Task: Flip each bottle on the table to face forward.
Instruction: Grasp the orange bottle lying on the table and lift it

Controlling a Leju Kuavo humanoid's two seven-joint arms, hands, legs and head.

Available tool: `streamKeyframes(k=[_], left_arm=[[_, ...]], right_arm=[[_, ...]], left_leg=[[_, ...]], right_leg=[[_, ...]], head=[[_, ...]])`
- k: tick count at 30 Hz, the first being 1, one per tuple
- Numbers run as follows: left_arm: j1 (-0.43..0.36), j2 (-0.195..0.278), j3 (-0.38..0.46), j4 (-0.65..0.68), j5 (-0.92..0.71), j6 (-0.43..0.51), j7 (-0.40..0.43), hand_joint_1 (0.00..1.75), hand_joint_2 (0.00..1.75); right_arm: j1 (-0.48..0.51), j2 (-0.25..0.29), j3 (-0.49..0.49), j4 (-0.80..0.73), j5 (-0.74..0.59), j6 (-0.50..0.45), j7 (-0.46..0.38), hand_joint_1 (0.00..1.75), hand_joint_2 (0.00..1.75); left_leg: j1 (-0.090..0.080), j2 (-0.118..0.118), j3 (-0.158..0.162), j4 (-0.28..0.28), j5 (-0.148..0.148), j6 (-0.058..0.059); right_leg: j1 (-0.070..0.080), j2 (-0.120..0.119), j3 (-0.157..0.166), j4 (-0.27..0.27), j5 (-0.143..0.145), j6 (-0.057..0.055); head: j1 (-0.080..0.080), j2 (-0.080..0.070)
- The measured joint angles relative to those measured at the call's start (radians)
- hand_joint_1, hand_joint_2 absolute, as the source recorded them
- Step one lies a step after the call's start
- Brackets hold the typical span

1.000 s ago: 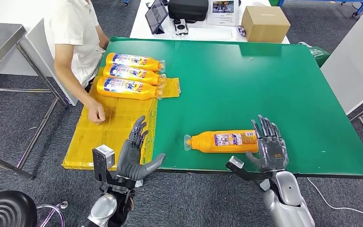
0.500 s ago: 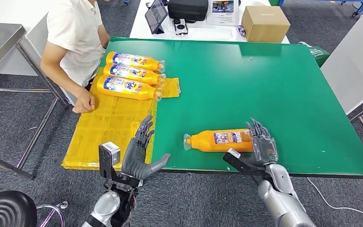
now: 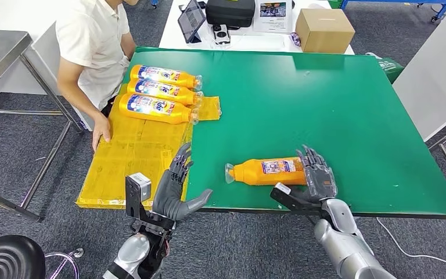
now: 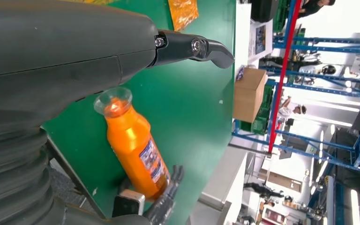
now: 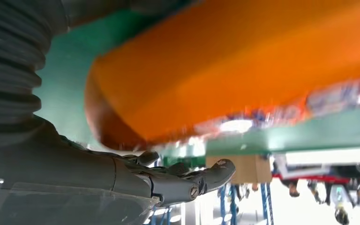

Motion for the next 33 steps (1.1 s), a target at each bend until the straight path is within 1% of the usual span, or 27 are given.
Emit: streamKeyframes(k=[3,8,12,19,24,27,30,33], left_arm=[[-0.009,-0.002,-0.004,0.005,0.005,-0.006,0.002,0.00,1.75],[-0.017,-0.003,-0.007,0.011,0.006,-0.007,0.003,0.00,1.75],[-0.023,-0.004,-0.008,0.017,0.010,-0.007,0.003,0.00,1.75],[-0.025,-0.004,-0.008,0.019,0.012,-0.007,0.004,0.00,1.75],[-0.024,-0.005,-0.008,0.019,0.027,0.003,0.001,0.00,1.75],[-0.022,-0.008,-0.008,0.020,0.046,0.024,0.002,0.00,1.75],[-0.012,-0.021,-0.007,0.029,0.088,0.081,0.015,0.00,1.75],[0.005,-0.037,-0.011,0.055,0.127,0.140,0.016,0.00,1.75]], right_arm=[[-0.011,-0.002,0.006,0.010,-0.019,0.043,-0.010,1.75,1.75],[-0.025,-0.008,0.013,0.022,-0.031,0.058,-0.015,1.75,1.75],[-0.032,-0.012,0.013,0.033,-0.087,0.084,-0.036,1.75,1.75],[-0.032,-0.014,-0.009,0.046,-0.201,0.122,-0.112,1.75,1.75],[-0.018,-0.003,-0.042,0.048,-0.290,0.127,-0.193,1.75,1.75],[-0.001,0.013,-0.064,0.034,-0.350,0.129,-0.239,1.75,1.75],[0.033,0.036,-0.088,-0.015,-0.443,0.142,-0.277,1.75,1.75],[0.082,0.065,-0.102,-0.103,-0.526,0.155,-0.280,1.75,1.75]], left_leg=[[0.000,0.001,0.001,0.000,0.000,0.000],[0.000,0.001,0.002,0.000,0.000,0.000],[0.000,0.001,0.002,0.000,0.000,0.000],[0.000,0.001,0.004,0.000,0.000,0.000],[0.000,0.001,0.004,0.000,0.000,0.000],[0.000,0.001,0.004,0.000,0.000,0.000],[0.000,0.001,0.003,0.000,0.000,0.000],[0.000,0.001,0.001,0.000,0.000,0.000]], right_leg=[[0.000,0.000,0.001,0.000,0.000,0.000],[0.000,0.001,0.002,0.000,0.000,0.000],[0.000,0.001,0.002,0.000,0.000,0.000],[0.000,0.001,0.003,0.000,0.000,0.000],[0.000,0.001,0.004,0.000,0.000,0.000],[0.000,0.001,0.004,0.000,0.000,0.000],[0.000,0.001,0.004,0.000,0.000,0.000],[0.000,0.001,0.002,0.000,0.000,0.000]], head=[[0.000,0.000],[0.000,0.000],[0.000,0.000],[0.000,0.000],[0.000,0.000],[0.000,0.000],[0.000,0.000],[0.000,0.000]])
